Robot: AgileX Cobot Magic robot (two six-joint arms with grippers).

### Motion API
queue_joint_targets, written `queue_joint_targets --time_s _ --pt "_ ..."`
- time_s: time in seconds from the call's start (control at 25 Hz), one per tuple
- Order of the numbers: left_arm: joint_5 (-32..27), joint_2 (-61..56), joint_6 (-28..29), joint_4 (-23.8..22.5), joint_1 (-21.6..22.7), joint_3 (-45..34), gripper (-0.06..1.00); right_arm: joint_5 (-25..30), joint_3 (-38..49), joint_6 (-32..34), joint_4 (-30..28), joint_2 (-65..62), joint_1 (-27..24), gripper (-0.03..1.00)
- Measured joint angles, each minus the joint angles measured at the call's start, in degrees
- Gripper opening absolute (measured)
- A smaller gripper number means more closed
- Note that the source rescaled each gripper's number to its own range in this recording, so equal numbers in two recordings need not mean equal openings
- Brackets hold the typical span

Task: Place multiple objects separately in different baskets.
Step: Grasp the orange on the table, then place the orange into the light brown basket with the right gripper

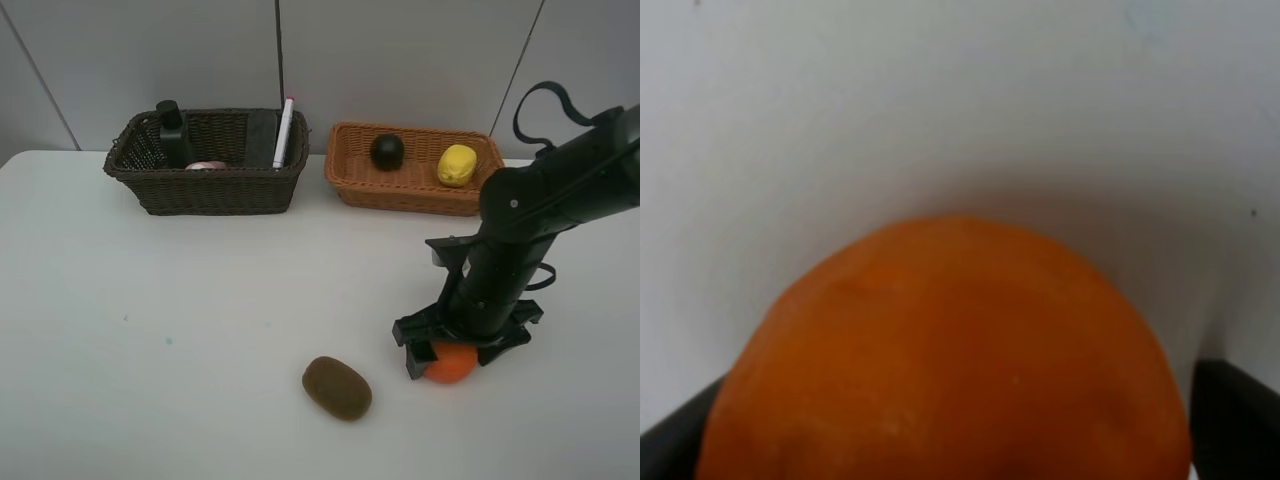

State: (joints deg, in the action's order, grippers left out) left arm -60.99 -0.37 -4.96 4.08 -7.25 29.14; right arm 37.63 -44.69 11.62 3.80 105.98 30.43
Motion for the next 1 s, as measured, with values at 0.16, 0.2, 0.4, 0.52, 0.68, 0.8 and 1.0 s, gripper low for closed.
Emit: queue_joint_targets --time_s 0.16,0.2,0.4,0.52,0.68,0.8,1.0 --pt "0.0 0.0 0.0 0.0 0.0 0.0 0.94 0.5 0.0 -0.4 -0.4 0.0 0.0 0.83" --pt "0.0 0.0 0.0 0.0 0.0 0.0 0.94 0.7 0.0 -0.8 -0.4 0.0 0.0 0.79" --pt "0.0 0.0 0.0 0.0 0.0 0.0 0.94 2.8 -0.1 -1.4 -0.4 -0.2 0.0 0.79" --pt "0.0 0.0 0.0 0.0 0.0 0.0 0.94 7.5 -2.1 -1.4 -1.7 -1.9 0.0 0.79" --pt "0.0 0.0 0.0 0.0 0.0 0.0 0.94 13.3 -11.0 -1.5 -6.5 -4.7 -0.1 0.79" --pt "0.0 0.0 0.0 0.0 0.0 0.0 0.94 14.9 -20.8 -1.7 -9.8 -3.5 -2.4 0.79" --pt "0.0 0.0 0.0 0.0 0.0 0.0 0.94 16.2 -42.5 -2.9 -10.6 7.4 -10.4 0.79"
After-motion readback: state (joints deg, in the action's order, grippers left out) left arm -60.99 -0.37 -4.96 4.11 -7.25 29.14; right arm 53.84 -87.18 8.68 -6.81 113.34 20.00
